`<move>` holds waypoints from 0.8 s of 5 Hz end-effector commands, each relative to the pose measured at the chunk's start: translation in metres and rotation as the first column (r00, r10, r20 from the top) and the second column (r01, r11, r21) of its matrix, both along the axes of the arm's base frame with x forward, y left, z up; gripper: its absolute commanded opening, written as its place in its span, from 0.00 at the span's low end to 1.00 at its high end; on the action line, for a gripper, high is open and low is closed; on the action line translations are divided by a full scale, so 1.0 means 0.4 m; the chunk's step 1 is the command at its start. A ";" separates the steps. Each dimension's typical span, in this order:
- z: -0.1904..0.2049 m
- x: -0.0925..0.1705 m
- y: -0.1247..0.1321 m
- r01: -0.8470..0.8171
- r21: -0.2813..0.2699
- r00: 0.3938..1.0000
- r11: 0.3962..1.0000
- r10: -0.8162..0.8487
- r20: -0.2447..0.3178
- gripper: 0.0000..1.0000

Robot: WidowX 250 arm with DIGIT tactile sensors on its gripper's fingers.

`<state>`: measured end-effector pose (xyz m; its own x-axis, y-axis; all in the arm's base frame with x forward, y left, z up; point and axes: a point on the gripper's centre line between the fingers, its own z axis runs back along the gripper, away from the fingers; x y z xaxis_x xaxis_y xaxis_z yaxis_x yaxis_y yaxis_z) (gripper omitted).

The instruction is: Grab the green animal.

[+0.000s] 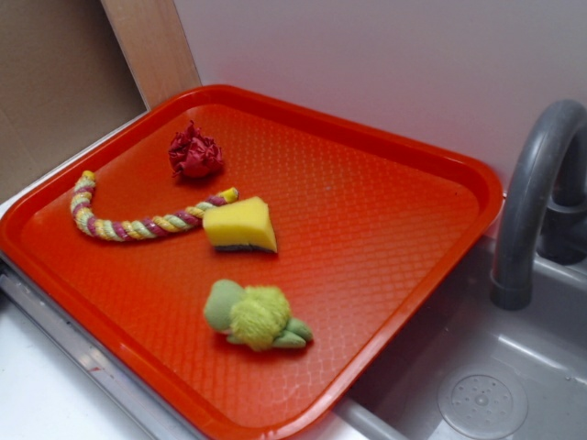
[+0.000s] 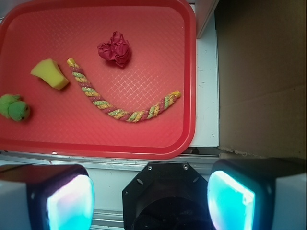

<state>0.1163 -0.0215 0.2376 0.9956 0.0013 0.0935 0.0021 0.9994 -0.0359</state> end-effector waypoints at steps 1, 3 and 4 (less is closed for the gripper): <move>0.000 0.000 0.000 0.000 0.000 1.000 1.000 0.000 0.000 1.00; -0.018 0.111 -0.228 0.476 0.069 0.874 0.877 -0.480 0.068 1.00; -0.024 0.134 -0.343 0.676 0.074 0.724 0.733 -0.679 0.121 1.00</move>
